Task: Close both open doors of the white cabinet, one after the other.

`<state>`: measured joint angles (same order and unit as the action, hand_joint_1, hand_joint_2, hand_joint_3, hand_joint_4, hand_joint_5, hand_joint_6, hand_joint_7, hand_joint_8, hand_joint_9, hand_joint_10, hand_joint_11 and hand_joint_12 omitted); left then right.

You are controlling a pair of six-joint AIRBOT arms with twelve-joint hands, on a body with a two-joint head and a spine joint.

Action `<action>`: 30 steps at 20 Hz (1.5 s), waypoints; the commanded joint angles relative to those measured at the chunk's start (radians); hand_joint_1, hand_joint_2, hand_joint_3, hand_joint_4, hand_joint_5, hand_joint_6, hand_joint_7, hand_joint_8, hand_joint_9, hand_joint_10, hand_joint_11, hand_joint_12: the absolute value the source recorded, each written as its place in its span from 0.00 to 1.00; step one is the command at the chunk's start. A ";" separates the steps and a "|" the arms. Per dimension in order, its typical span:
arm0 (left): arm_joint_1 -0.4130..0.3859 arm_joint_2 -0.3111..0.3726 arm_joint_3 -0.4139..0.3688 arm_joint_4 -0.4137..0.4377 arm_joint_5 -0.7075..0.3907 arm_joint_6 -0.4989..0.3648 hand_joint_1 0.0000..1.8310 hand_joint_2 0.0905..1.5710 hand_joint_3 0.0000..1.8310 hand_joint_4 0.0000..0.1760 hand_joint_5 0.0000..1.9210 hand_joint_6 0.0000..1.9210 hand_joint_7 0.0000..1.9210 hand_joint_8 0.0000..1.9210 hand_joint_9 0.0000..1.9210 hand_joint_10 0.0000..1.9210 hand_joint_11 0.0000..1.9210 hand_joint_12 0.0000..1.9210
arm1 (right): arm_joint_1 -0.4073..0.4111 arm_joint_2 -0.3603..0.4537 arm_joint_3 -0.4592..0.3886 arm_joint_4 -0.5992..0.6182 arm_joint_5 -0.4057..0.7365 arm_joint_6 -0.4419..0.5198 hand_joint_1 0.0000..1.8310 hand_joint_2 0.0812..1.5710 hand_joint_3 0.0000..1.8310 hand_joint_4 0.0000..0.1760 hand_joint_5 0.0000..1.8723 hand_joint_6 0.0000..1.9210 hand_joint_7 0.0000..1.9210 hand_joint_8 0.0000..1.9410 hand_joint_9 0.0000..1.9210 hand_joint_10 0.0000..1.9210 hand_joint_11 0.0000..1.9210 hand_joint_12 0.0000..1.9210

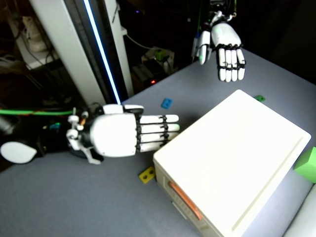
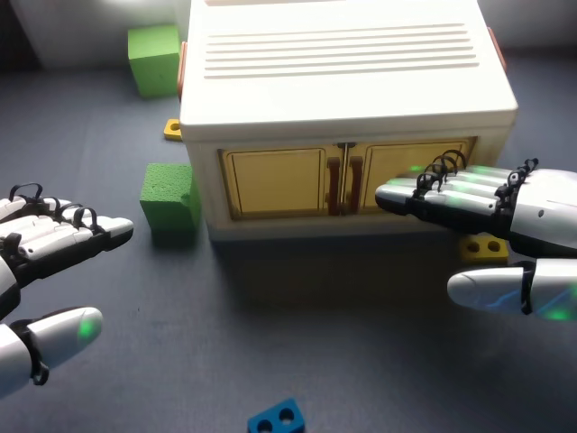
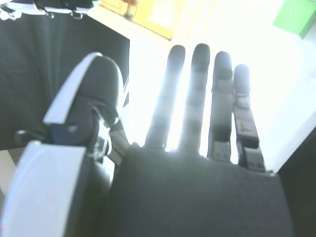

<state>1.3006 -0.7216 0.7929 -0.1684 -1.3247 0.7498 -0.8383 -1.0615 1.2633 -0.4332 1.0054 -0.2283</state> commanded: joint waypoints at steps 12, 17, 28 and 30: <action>0.006 -0.001 0.002 -0.025 -0.166 -0.004 0.00 0.99 0.00 0.00 0.13 0.00 0.15 0.00 0.12 0.00 0.00 0.28 | -0.020 0.076 -0.073 0.078 0.206 0.007 0.01 0.97 0.00 0.00 0.00 0.00 0.00 0.00 0.00 0.00 0.00 0.00; -0.011 -0.013 0.013 -0.057 -0.228 0.013 0.02 0.99 0.00 0.00 0.13 0.00 0.13 0.00 0.09 0.00 0.00 0.23 | -0.147 0.145 -0.121 0.203 0.365 0.007 0.00 0.95 0.00 0.00 0.00 0.00 0.00 0.00 0.00 0.00 0.00 0.00; -0.034 -0.032 0.044 -0.136 -0.321 0.021 0.00 0.96 0.00 0.00 0.14 0.00 0.12 0.00 0.10 0.01 0.00 0.29 | -0.358 0.222 -0.141 0.568 0.605 -0.068 0.11 0.96 0.00 0.00 0.00 0.00 0.00 0.00 0.00 0.00 0.00 0.00; -0.040 -0.035 0.050 -0.138 -0.322 0.018 0.00 0.99 0.01 0.00 0.14 0.00 0.13 0.00 0.11 0.01 0.00 0.34 | -0.376 0.223 -0.141 0.603 0.624 -0.074 0.09 0.94 0.00 0.00 0.00 0.00 0.00 0.00 0.00 0.00 0.00 0.00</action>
<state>1.2701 -0.7567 0.8375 -0.3042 -1.5188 0.7731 -1.2240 -0.8433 1.1213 0.1360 1.5005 -0.3092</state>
